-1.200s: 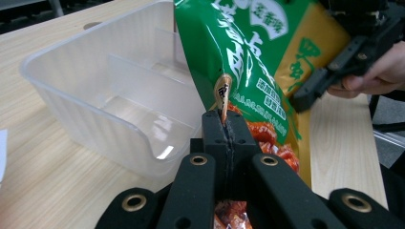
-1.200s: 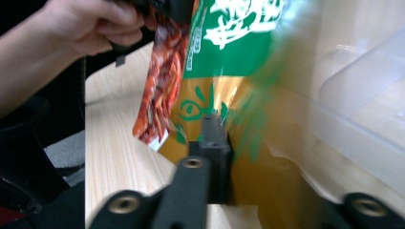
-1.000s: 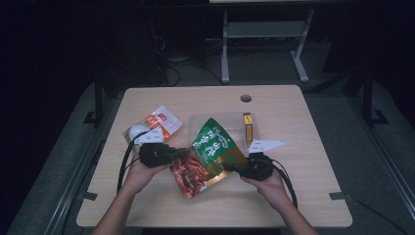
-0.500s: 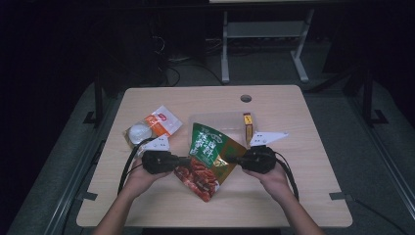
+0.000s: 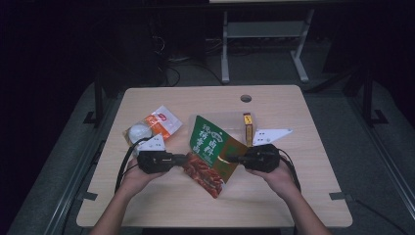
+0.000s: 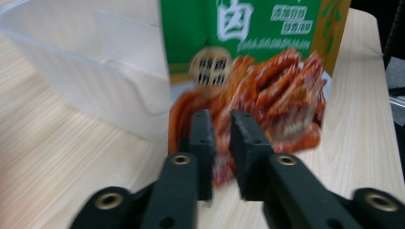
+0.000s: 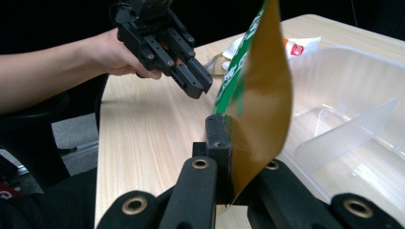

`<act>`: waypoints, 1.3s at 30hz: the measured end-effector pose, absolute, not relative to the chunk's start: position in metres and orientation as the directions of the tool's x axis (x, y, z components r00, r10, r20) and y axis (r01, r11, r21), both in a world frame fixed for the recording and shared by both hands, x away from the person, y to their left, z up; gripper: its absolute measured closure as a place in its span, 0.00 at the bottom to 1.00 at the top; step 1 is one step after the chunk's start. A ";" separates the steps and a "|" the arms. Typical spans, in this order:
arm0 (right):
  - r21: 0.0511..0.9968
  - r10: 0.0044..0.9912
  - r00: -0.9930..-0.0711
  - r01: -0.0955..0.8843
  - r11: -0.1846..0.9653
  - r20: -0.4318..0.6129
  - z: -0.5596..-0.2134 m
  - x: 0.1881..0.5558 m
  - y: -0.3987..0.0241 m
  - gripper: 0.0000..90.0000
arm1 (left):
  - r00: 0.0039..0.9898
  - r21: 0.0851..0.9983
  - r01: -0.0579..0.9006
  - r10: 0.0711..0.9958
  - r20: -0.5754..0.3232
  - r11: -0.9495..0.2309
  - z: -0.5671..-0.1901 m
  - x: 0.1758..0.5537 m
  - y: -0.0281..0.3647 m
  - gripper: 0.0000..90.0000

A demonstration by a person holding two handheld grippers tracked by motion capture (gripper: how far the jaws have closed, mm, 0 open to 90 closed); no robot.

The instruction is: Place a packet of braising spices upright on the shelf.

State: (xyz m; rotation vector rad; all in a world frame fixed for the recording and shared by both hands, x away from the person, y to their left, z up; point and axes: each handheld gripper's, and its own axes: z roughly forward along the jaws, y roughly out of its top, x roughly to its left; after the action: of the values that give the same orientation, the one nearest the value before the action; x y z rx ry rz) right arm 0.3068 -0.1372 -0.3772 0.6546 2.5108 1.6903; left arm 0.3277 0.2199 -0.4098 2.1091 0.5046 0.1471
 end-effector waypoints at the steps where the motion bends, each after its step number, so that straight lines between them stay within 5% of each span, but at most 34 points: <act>1: 0.895 0.364 -0.911 0.317 0.313 0.195 -0.377 0.306 -0.138 1.00 | 0.907 0.822 0.300 0.411 -0.089 -0.484 -0.410 0.327 0.222 0.83; 18: 0.889 0.314 -0.941 0.250 0.384 0.129 -0.350 0.297 -0.145 1.00 | 0.901 0.762 0.328 0.427 -0.076 -0.558 -0.431 0.303 0.239 0.43; 39: 0.907 0.331 -0.943 0.168 0.386 0.034 -0.305 0.296 -0.164 1.00 | 0.886 0.734 0.364 0.456 -0.084 -0.574 -0.446 0.306 0.237 0.30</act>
State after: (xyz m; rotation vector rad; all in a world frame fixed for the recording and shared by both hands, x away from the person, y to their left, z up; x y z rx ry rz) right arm 0.2959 -0.1637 -0.3048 0.4506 2.4848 1.5987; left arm 0.3064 0.2372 -0.4457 2.2400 0.5859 0.1446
